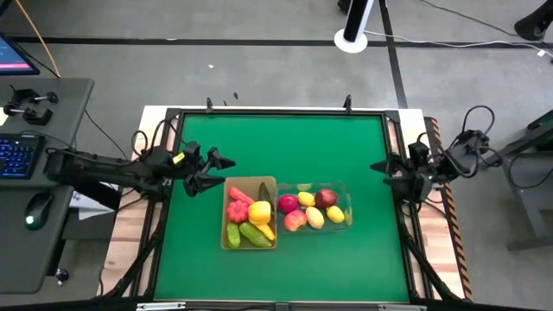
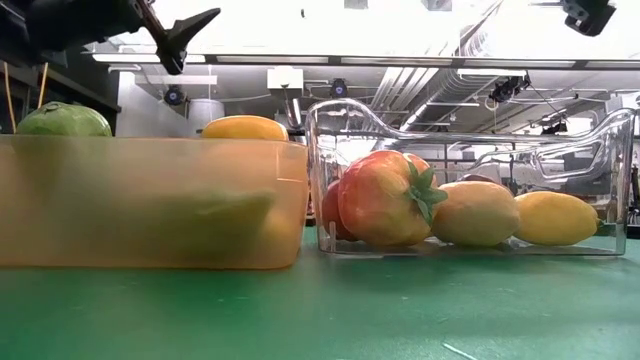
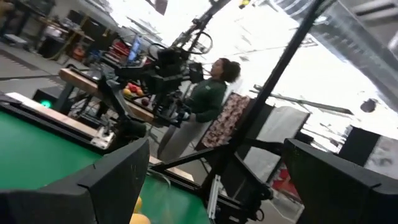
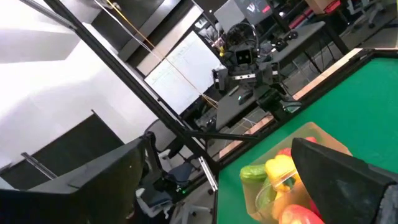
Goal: Sort produce into baskets
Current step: Return to Home Position
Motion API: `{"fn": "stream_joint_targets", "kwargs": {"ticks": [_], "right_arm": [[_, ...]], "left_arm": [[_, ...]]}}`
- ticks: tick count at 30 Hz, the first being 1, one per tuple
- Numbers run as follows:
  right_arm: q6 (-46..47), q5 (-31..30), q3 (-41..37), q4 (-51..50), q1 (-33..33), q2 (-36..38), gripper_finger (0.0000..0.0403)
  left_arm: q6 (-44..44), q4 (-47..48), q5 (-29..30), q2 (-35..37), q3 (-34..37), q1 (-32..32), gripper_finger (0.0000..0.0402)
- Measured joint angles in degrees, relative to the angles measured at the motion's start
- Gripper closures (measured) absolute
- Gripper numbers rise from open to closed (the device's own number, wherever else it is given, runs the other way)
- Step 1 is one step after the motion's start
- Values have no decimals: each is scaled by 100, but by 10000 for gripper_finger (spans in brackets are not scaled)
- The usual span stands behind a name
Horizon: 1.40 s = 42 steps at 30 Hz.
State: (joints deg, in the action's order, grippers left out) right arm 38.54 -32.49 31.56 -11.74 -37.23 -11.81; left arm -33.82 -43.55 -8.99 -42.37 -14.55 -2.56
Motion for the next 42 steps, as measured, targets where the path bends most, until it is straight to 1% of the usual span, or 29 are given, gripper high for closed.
{"fn": "stream_joint_targets", "kwargs": {"ticks": [3, 7, 10, 15, 18, 24, 26, 28, 32, 34, 36, 38, 42], "right_arm": [[-4, -2, -69, 67, 2, -108, 6], [-387, -4, -91, 88, 0, -290, 6], [-1056, -197, -91, 93, 0, -326, 6], [-2317, -789, -92, 141, 83, -174, 6], [-2867, -791, -95, 226, 229, 83, 6], [-3258, -39, -196, 297, 512, 832, 6], [-3254, 15, -375, 334, 573, 1019, 6], [-3258, 18, -697, 614, 626, 1133, 6], [-3261, 61, -1537, 1641, 808, 1145, 6], [-3257, 167, -1905, 2277, 953, 1148, 6], [-3185, 361, -2202, 2709, 1132, 1153, 6], [-3079, 542, -2373, 2833, 1352, 1151, 6], [-2832, 937, -2376, 2741, 1888, 1153, 6]], "left_arm": [[-3, -4, 320, 8, 0, 188, 46], [-51, -6, 379, 108, 0, 297, 46], [-49, -7, 408, 222, 0, 305, 46], [-48, -9, 603, 371, 0, 305, 46], [-48, -6, 709, 422, 0, 303, 46], [-48, 2, 952, 448, 0, 303, 46], [-48, -4, 1019, 448, 0, 303, 46], [-48, -2, 1093, 448, 0, 303, 46], [-21, -2, 1143, 448, 0, 303, 46], [-13, -4, 1167, 448, 0, 303, 46], [-13, -2, 1235, 448, 0, 303, 46], [-11, -4, 1307, 448, 0, 303, 46], [-17, -4, 1407, 448, 0, 300, 46]]}}
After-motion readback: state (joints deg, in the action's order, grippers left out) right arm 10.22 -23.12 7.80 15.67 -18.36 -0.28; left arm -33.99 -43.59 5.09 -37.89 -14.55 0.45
